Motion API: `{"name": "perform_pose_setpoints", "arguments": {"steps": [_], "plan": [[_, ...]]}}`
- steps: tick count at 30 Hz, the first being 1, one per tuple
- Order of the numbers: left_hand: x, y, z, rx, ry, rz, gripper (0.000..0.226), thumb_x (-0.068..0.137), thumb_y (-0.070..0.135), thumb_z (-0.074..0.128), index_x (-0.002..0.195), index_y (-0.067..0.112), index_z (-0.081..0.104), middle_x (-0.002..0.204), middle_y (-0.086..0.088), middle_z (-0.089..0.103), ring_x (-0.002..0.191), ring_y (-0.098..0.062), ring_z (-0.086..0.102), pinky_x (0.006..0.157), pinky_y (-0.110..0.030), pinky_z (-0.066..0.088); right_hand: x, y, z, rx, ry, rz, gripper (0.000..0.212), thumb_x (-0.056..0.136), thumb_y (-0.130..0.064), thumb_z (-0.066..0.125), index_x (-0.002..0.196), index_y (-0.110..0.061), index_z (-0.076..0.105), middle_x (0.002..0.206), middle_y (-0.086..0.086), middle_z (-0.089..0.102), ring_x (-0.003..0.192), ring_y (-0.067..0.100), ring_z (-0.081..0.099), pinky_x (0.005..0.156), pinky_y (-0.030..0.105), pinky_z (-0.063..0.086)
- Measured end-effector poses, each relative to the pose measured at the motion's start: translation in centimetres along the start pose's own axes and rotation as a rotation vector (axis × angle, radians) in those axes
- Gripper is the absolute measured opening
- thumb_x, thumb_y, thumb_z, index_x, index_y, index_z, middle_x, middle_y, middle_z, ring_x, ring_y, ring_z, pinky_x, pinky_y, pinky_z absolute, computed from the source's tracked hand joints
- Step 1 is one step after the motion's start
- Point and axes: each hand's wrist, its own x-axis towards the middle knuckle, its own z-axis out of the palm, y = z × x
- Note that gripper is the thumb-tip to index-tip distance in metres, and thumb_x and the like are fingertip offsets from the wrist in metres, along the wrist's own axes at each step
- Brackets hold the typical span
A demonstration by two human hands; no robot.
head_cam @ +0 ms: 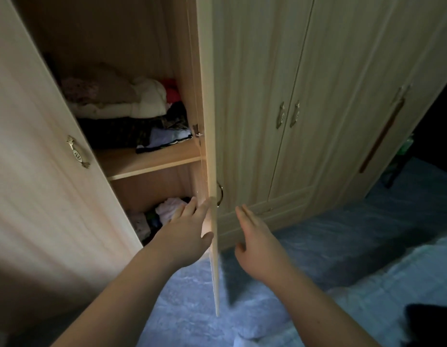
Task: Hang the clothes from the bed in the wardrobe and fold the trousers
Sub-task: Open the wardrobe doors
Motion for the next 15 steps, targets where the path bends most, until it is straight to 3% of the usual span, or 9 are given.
{"name": "perform_pose_setpoints", "arguments": {"steps": [3, 6, 10, 15], "plan": [[-0.1, -0.4, -0.2, -0.016, -0.001, -0.002, 0.077, 0.087, 0.057, 0.029, 0.153, 0.037, -0.004, 0.166, -0.004, 0.011, 0.152, -0.031, 0.01, 0.119, -0.051, 0.024, 0.1, -1.8, 0.9, 0.029, -0.029, -0.089, 0.075, 0.093, -0.018, 0.055, 0.158, -0.025, 0.019, 0.161, -0.003, 0.027, 0.146, 0.017, 0.028, 0.118, 0.036, 0.032], [0.1, -0.9, -0.4, -0.028, 0.009, 0.037, 0.074, 0.097, 0.041, 0.046, 0.156, 0.038, 0.002, 0.168, 0.002, 0.004, 0.155, -0.027, 0.001, 0.121, -0.051, 0.022, 1.0, -2.4, 2.2, 0.069, -0.041, -0.126, 0.073, 0.09, -0.016, 0.057, 0.154, -0.029, 0.025, 0.155, -0.007, 0.037, 0.139, 0.016, 0.038, 0.112, 0.036, 0.039], [0.6, -1.3, -1.4, -0.038, -0.004, 0.108, 0.069, 0.101, 0.032, 0.045, 0.155, 0.047, 0.004, 0.168, 0.012, -0.001, 0.154, -0.014, -0.006, 0.121, -0.047, 0.022, 2.1, -2.8, 3.5, 0.055, -0.075, -0.114, 0.078, 0.091, -0.023, 0.058, 0.156, -0.036, 0.017, 0.159, -0.009, 0.033, 0.141, 0.016, 0.039, 0.109, 0.038, 0.044], [0.5, -3.8, -1.4, -0.012, -0.019, 0.066, 0.073, 0.101, 0.042, 0.045, 0.156, 0.044, -0.003, 0.168, 0.007, -0.007, 0.155, -0.02, -0.007, 0.122, -0.048, 0.021, 3.2, -3.9, 4.7, -0.009, -0.088, -0.095, 0.082, 0.094, -0.023, 0.057, 0.158, -0.037, 0.007, 0.165, -0.006, 0.018, 0.143, 0.02, 0.035, 0.104, 0.035, 0.047]]}}
